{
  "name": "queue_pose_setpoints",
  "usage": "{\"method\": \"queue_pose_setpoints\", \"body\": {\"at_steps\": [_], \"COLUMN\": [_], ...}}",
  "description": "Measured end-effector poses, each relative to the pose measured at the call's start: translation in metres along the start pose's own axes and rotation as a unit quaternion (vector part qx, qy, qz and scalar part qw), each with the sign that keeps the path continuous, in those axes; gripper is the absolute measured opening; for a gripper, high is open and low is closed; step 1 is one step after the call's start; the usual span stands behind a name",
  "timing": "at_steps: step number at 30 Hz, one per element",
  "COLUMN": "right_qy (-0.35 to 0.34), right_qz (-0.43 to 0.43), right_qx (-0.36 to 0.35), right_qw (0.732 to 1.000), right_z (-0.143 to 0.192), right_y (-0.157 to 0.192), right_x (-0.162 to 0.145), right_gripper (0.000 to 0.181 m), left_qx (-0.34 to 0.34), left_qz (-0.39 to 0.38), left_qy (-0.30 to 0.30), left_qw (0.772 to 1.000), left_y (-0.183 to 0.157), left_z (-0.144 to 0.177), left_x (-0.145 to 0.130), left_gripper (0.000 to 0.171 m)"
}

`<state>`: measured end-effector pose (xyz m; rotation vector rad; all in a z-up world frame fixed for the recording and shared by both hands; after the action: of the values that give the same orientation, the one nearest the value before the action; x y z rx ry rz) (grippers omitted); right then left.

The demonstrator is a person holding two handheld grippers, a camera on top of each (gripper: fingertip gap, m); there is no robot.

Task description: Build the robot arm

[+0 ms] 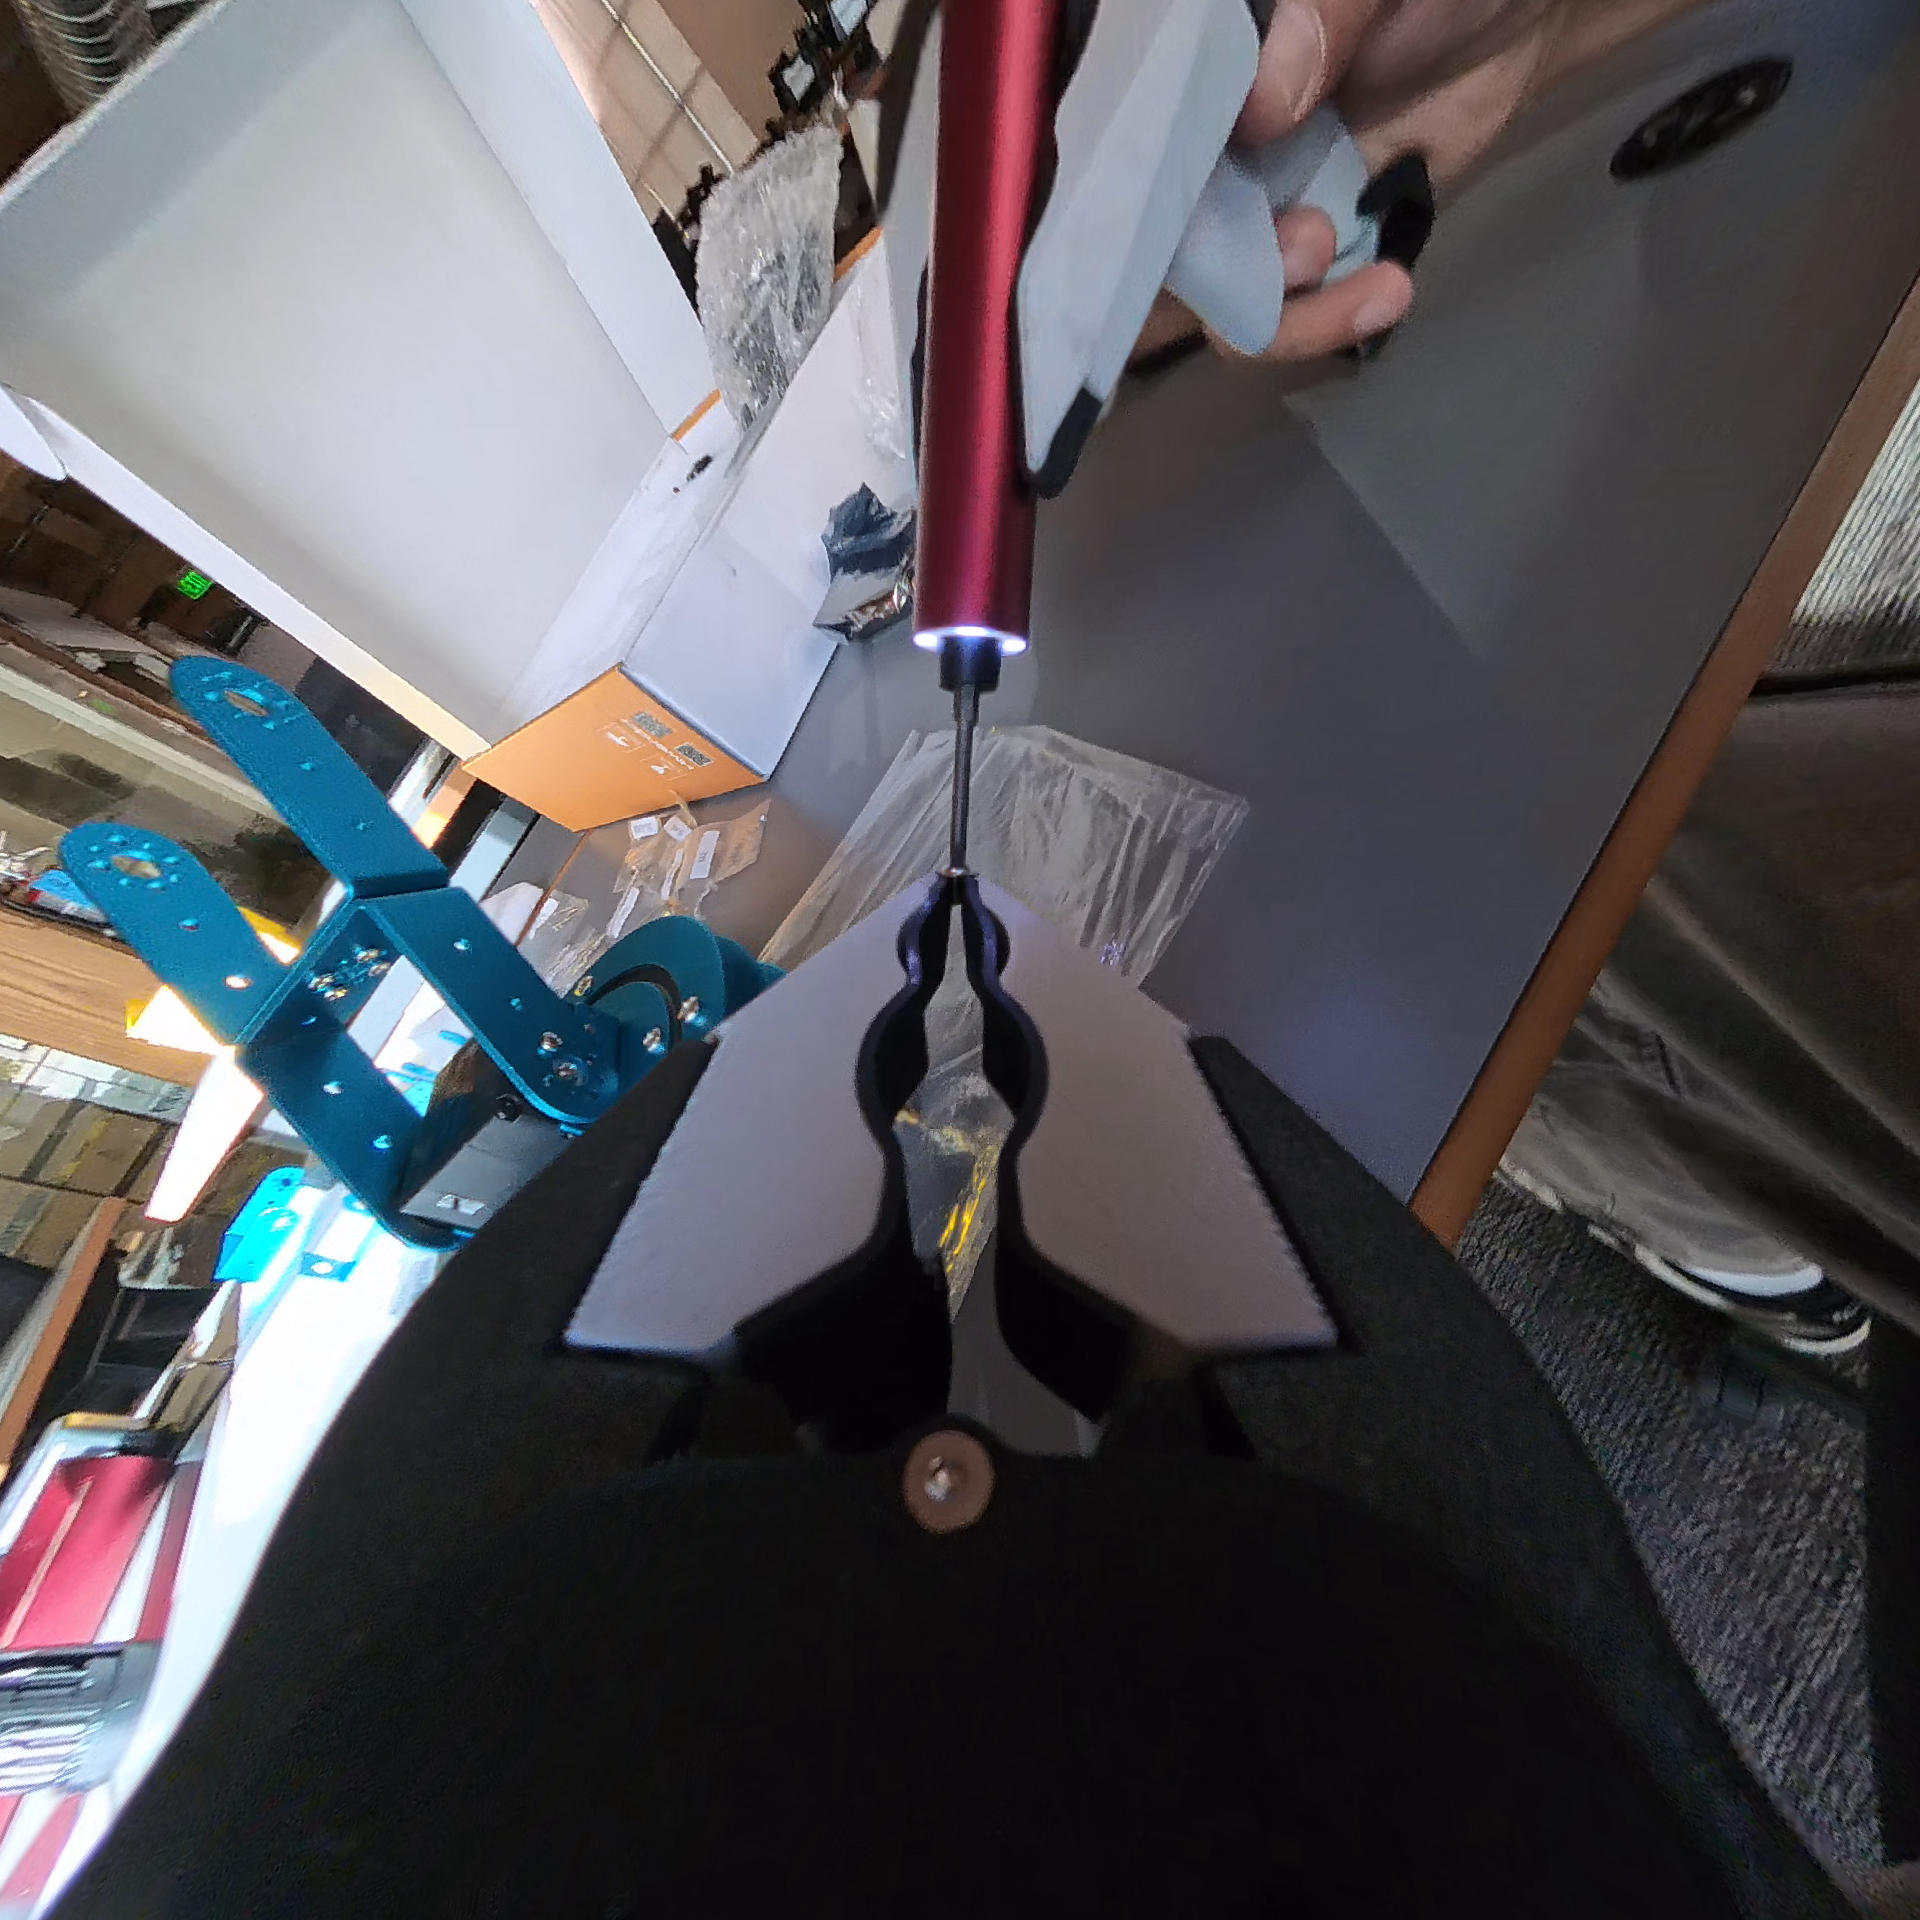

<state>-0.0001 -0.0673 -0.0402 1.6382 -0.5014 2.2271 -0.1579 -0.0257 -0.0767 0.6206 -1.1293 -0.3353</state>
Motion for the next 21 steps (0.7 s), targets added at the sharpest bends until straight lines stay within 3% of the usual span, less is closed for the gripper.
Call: {"method": "queue_pose_setpoints", "body": {"at_steps": [8,18,21], "right_qy": [0.041,0.032,0.026], "right_qz": [0.121,0.187,0.184], "right_qx": [-0.062,-0.104,-0.109], "right_qw": [0.990,0.976,0.976], "right_z": [-0.013,-0.014,-0.012], "right_y": [0.015,0.023,0.021], "right_x": [0.000,0.001,0.001], "right_gripper": [0.022,0.022,0.022], "left_qx": [0.002,0.026,0.027], "left_qz": [-0.046,-0.054,-0.034], "left_qy": [0.063,0.063,0.052], "left_qw": [0.997,0.996,0.998], "left_y": [0.002,0.005,0.008], "left_z": [-0.004,-0.003,-0.002], "left_x": [-0.005,-0.002,0.001], "left_gripper": [0.001,0.002,0.017]}}
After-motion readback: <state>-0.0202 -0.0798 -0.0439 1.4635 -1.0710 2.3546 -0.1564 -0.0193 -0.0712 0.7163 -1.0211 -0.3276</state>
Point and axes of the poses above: each gripper's, where its closed fingertips meet, z back along the fingers, x out of its top, y = z × x across the jaws, the point moved 7 cm from there along z, back along the fingers, and after that the axes turned 2 degrees about z, right-handed, at the moved point
